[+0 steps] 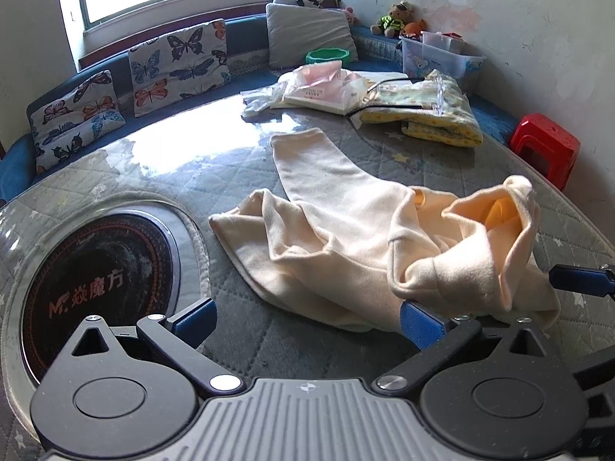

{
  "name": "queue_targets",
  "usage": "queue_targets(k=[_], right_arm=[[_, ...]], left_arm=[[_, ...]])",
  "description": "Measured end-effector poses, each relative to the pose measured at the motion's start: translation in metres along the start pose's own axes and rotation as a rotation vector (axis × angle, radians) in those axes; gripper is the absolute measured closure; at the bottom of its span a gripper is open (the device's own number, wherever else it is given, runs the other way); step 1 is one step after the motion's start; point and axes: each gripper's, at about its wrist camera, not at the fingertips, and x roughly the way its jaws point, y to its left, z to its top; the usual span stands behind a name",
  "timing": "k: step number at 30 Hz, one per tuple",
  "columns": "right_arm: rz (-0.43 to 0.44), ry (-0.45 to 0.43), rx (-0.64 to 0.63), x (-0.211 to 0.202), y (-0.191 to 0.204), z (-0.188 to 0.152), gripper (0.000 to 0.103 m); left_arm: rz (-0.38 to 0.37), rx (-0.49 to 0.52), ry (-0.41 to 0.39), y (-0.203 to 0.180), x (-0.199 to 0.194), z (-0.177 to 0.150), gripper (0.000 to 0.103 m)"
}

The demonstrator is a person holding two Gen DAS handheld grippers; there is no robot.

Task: Fold clothes
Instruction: 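Approach the cream garment with both open grippers, positioning over its edges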

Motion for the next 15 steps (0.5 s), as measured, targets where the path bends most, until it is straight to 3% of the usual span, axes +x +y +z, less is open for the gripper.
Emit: queue_targets(k=[12, 15], right_arm=[[0.016, -0.060, 0.048, -0.021, -0.029, 0.015, 0.007], [0.026, -0.081, 0.079, -0.025, -0.038, 0.022, 0.009]], left_arm=[[-0.088, 0.002, -0.067, 0.020, -0.017, 0.021, 0.001], [-0.101, -0.013, -0.071, 0.022, -0.015, 0.028, 0.008]])
